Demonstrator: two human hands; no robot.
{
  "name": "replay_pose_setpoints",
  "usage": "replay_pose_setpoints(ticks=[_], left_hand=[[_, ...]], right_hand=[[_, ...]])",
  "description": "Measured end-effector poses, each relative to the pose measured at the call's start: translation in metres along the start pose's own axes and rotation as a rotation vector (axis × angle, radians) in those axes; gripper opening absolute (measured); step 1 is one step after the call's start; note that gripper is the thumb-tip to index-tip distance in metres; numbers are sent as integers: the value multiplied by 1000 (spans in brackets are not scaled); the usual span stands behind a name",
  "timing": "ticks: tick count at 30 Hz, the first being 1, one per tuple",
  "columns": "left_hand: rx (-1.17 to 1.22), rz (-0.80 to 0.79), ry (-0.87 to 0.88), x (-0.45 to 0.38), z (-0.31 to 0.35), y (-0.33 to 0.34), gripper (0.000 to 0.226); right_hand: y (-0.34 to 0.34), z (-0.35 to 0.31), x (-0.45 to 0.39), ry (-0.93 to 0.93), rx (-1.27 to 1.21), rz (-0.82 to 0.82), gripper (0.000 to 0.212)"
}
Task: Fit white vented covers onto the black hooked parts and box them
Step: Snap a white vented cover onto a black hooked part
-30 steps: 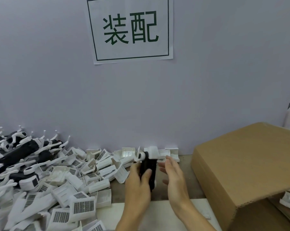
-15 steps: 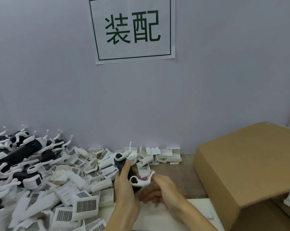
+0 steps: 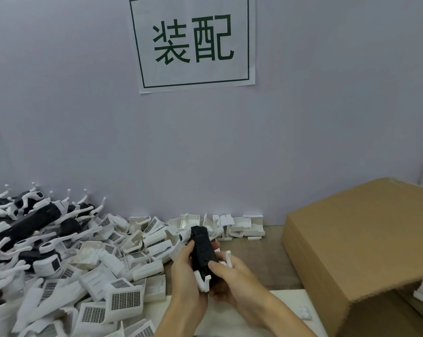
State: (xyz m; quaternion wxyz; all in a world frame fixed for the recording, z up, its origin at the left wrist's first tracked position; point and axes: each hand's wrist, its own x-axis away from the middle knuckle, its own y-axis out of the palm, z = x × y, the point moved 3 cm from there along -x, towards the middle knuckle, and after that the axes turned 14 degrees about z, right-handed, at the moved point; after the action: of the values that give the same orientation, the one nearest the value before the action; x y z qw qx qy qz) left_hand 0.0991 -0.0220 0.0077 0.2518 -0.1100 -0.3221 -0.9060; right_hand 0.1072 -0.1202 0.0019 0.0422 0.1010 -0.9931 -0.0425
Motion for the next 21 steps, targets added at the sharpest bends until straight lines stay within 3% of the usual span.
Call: replay_pose_setpoints(ticks=[9, 16, 21], left_hand=[[32, -7, 76, -9, -1, -2, 54], [28, 70, 78, -8, 1, -2, 39], [-20, 47, 118, -6, 2, 0, 51]], right_hand=[[4, -1, 3, 24, -24, -58, 22], [4, 4, 0, -1, 27, -50, 32], [2, 6, -3, 10, 48, -14, 30]])
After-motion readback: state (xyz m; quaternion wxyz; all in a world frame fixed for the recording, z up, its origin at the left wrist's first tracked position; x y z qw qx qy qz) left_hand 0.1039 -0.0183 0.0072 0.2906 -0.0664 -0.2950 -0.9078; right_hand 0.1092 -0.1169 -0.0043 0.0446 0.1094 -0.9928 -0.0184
